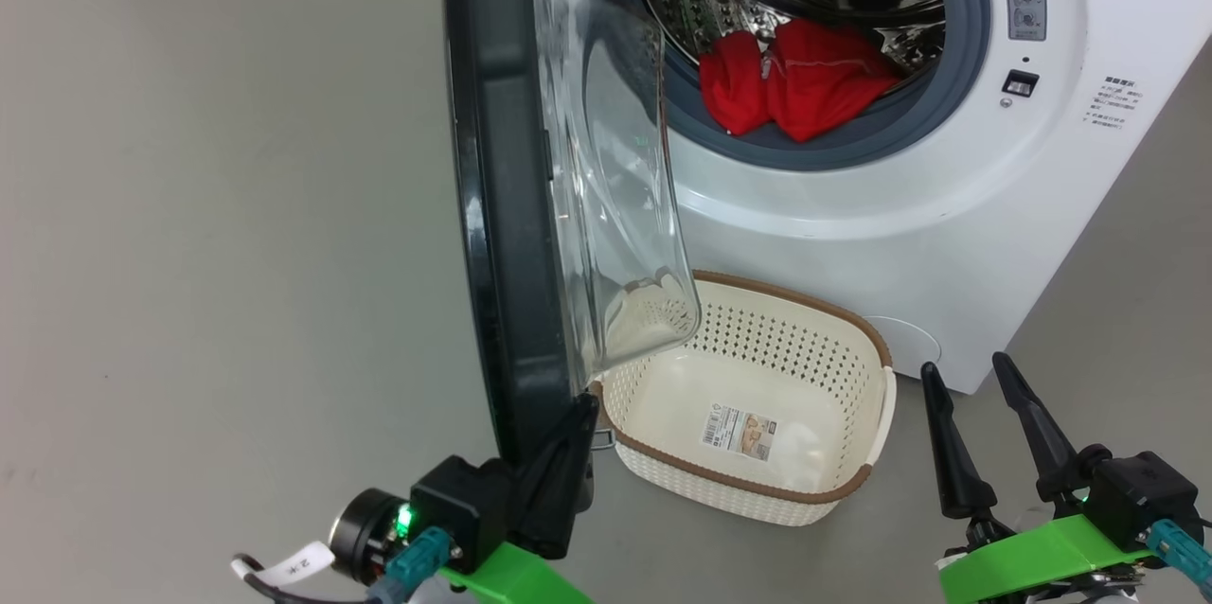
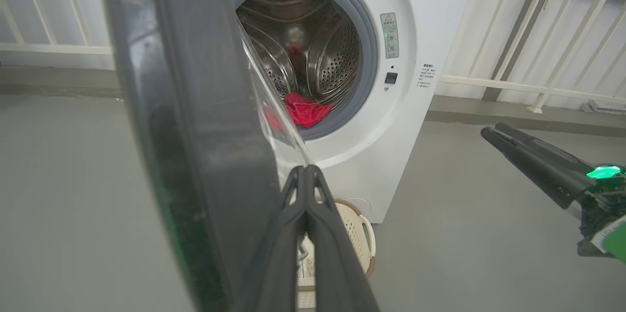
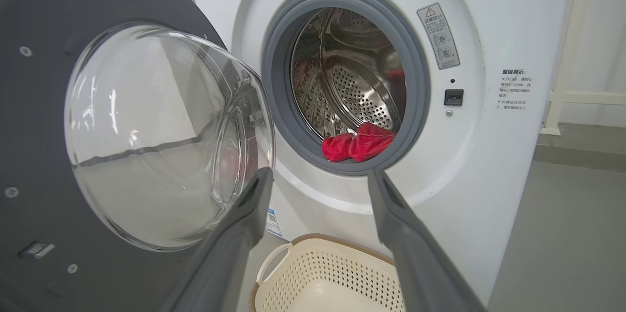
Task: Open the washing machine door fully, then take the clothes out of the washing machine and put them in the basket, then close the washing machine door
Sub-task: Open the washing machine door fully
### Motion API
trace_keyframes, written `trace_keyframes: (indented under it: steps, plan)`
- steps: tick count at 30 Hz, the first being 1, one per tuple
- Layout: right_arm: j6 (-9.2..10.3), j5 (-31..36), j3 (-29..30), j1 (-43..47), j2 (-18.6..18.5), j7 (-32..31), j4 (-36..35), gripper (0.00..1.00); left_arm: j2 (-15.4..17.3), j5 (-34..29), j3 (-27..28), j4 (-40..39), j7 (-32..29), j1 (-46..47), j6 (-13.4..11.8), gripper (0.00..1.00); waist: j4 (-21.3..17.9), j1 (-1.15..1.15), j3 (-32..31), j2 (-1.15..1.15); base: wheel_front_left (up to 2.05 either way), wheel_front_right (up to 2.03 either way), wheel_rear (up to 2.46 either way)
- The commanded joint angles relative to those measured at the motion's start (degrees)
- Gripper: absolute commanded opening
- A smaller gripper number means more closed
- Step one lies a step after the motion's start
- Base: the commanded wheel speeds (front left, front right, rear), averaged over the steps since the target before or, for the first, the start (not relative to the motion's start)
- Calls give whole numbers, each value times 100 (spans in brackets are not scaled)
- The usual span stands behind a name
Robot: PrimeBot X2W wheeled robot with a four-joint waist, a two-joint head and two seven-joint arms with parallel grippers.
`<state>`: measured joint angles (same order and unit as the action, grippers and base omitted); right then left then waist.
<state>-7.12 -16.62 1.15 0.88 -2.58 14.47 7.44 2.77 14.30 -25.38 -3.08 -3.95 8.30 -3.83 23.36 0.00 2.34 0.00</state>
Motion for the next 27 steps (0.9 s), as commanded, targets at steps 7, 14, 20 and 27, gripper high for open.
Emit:
trace_keyframes:
  steps: [7, 14, 20, 27]
  plan:
    - [-36, -46, -154, -213, -30, 52, -63, 100, 48, -31, 322, 254, 182, 303, -192, 0, -19, 0, 25, 0, 0, 0, 0]
    - [-36, -38, -136, -200, -30, 52, -37, 100, 73, -29, 360, 323, 265, 339, -257, 0, 45, 0, 14, 0, 0, 0, 0]
    - [-36, -41, -143, -177, -30, 52, -18, 100, 92, -17, 406, 268, 269, 289, -349, 0, 178, 0, -12, 0, 0, 0, 0]
    - [-36, -28, -172, -141, -30, 52, 3, 100, 222, 46, 603, 275, 303, 183, -475, 0, 377, 0, -54, 0, 0, 0, 0]
